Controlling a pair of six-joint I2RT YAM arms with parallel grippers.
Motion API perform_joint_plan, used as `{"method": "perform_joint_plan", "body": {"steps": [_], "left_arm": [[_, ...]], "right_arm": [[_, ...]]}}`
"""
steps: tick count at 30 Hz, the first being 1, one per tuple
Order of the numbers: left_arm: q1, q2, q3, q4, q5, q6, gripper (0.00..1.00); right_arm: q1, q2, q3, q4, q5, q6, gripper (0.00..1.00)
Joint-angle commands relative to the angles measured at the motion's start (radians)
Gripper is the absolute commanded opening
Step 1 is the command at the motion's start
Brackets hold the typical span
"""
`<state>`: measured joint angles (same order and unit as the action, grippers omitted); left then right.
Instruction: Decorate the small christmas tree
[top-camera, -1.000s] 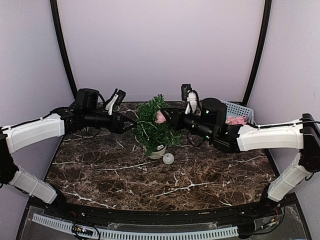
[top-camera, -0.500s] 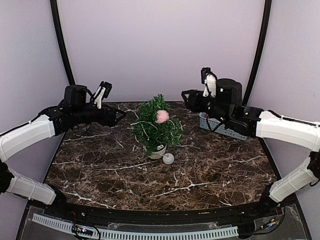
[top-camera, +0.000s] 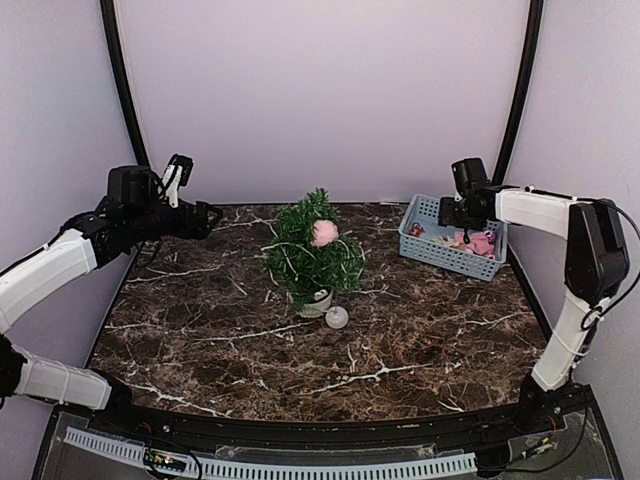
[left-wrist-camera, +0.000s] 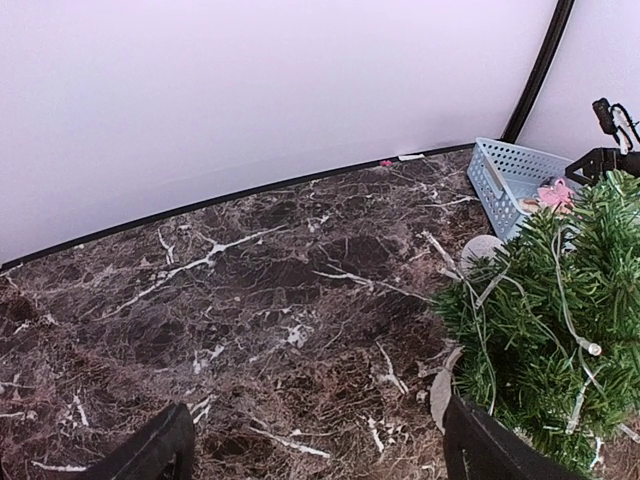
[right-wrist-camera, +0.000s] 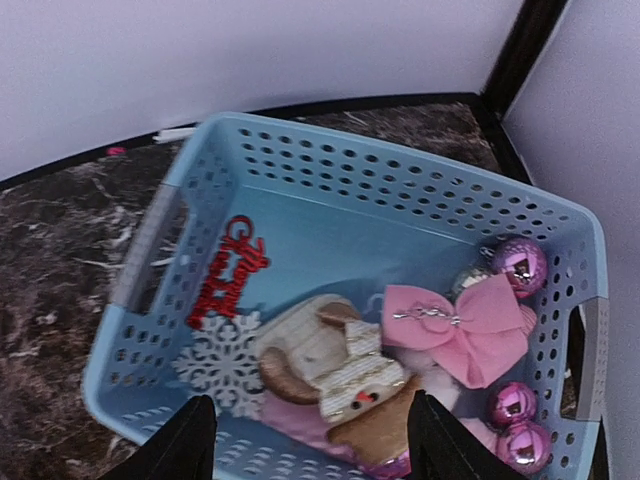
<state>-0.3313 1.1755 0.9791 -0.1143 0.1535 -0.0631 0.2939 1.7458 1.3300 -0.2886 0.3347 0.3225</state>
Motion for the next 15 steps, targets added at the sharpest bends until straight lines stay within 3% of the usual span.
{"method": "perform_joint_plan", "body": {"steps": [1,7,15], "left_arm": [[0.0,-0.01,0.016,-0.019,-0.017,0.009,0.88],[0.0,0.003,0.019,-0.022,-0.01,0.006,0.88],[0.0,0.021,0.021,-0.023,-0.005,0.004,0.88]], "right_arm": [[-0.11,0.062,0.062,-0.061,0.009,-0.018,0.67],[-0.258,0.134,0.074,-0.041,-0.073,-0.033,0.66],[-0.346,0.205,0.112,-0.016,-0.201,-0.068,0.62]]}}
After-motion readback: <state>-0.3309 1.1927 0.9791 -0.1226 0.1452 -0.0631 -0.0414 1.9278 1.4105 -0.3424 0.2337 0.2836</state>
